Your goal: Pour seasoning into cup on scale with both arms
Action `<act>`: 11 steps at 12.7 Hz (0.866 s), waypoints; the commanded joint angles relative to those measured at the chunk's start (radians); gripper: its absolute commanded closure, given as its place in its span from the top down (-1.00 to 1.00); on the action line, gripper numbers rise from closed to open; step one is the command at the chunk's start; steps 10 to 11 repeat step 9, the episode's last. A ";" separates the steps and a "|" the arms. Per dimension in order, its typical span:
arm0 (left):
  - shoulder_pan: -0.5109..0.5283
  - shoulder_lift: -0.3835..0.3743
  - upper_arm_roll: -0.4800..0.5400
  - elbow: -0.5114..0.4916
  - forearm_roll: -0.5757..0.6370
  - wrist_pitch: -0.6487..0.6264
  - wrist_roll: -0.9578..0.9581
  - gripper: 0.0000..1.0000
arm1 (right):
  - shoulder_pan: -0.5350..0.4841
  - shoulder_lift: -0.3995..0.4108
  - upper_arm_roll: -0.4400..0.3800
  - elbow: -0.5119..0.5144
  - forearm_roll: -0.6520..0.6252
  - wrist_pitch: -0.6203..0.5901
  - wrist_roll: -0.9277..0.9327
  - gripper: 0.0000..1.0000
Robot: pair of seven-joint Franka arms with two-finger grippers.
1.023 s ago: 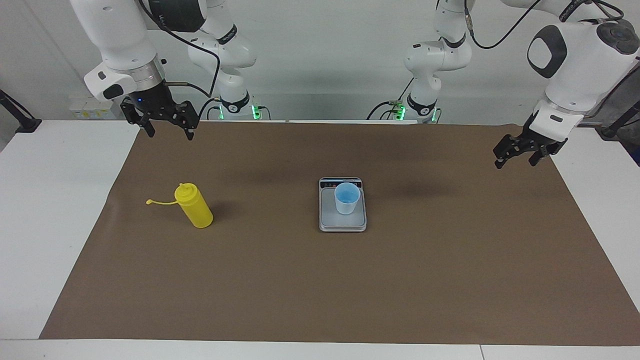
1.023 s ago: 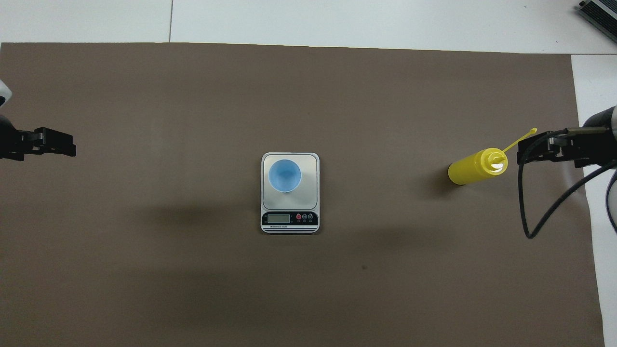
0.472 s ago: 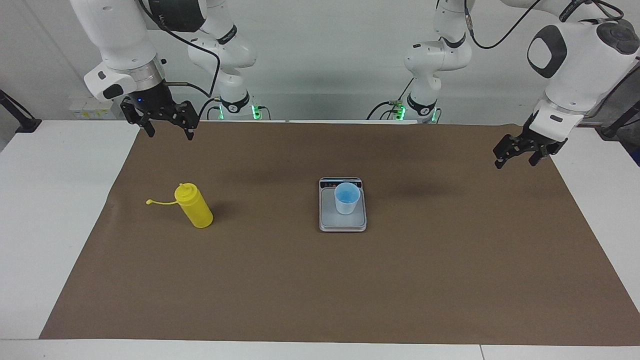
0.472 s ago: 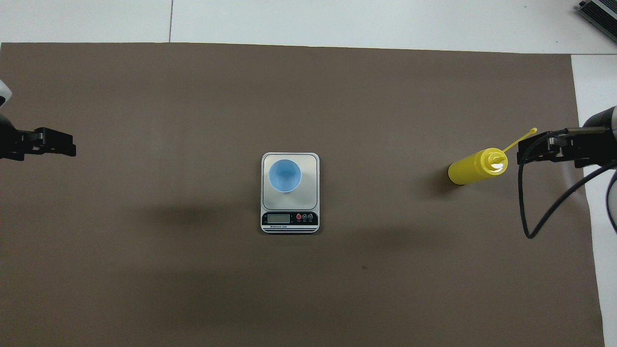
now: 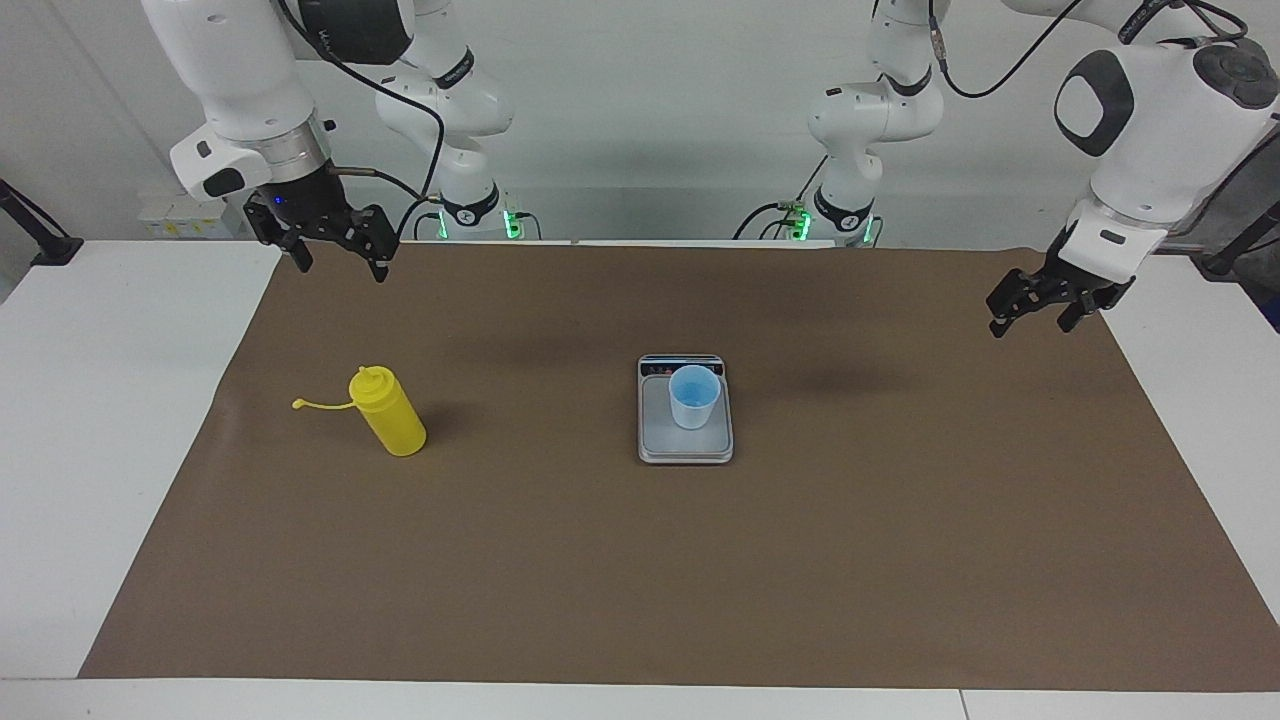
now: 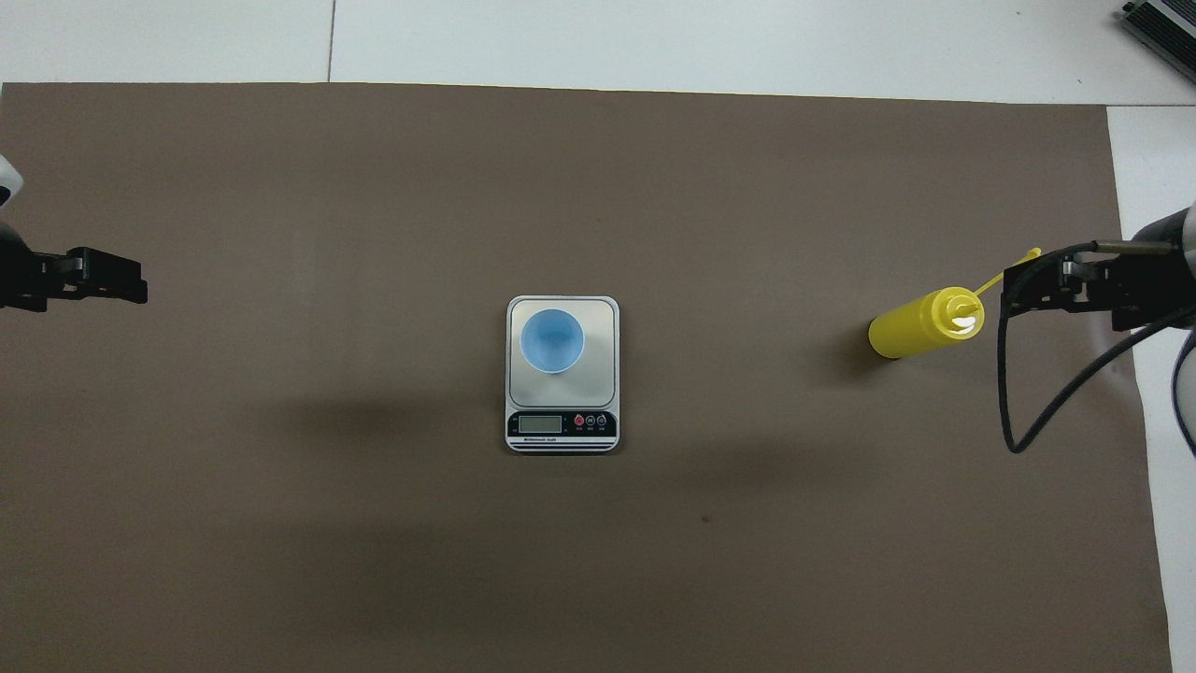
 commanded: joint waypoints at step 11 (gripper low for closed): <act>-0.005 -0.026 0.005 -0.030 0.016 0.006 -0.001 1.00 | -0.004 -0.016 0.008 -0.023 0.041 0.015 0.012 1.00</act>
